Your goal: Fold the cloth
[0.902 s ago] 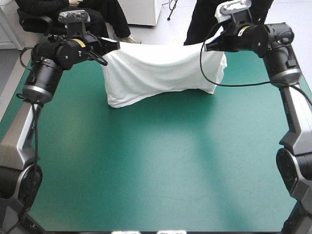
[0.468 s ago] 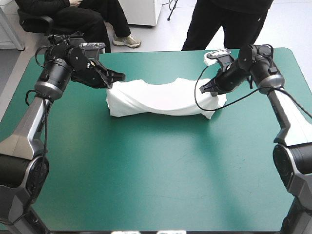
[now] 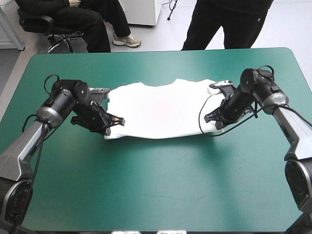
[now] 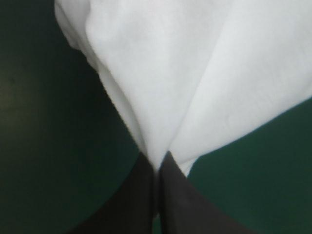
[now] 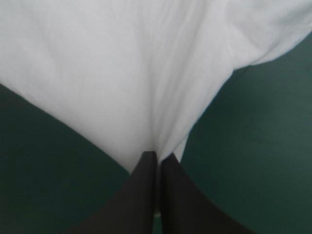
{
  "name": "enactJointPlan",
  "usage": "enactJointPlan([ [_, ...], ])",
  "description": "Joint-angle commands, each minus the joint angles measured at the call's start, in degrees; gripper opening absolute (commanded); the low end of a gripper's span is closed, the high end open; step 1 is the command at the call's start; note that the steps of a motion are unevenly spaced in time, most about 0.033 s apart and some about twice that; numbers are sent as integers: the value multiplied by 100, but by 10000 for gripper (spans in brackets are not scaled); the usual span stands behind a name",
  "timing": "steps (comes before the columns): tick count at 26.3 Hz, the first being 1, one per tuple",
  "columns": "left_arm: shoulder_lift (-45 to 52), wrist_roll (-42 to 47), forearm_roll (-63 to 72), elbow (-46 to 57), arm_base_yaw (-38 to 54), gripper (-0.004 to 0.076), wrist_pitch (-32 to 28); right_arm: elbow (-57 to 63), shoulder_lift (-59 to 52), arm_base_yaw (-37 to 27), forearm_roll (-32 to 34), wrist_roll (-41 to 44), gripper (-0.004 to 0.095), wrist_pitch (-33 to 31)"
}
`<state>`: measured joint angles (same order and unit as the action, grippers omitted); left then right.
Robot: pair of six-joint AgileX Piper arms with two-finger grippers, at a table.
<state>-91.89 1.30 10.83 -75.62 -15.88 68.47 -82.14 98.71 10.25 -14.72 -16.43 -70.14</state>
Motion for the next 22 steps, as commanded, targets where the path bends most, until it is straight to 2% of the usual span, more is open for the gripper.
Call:
enactJointPlan([
  [1, 579, 0, 194, 547, -33, -18, -201, 694, -671, -41, -114, -150, -17, -144],
  [12, 1614, -261, 759, 2328, -33, -18, -605, 2338, -1736, -41, -191, -241, -17, -156],
  [18, 1759, -319, 837, 2502, -33, -13, -774, 2450, -1859, -41, -229, -346, -7, -128],
  [20, 1759, -360, 834, 2502, -33, 37, -841, 2439, -1859, -41, -218, -366, 84, -40],
  [21, 1748, -465, 834, 2502, -33, 109, -861, 2429, -1859, -41, -218, -366, 184, -12],
  [22, 1748, -486, 834, 2502, -33, 142, -843, 2429, -1859, -41, -218, -366, 231, -12],
])
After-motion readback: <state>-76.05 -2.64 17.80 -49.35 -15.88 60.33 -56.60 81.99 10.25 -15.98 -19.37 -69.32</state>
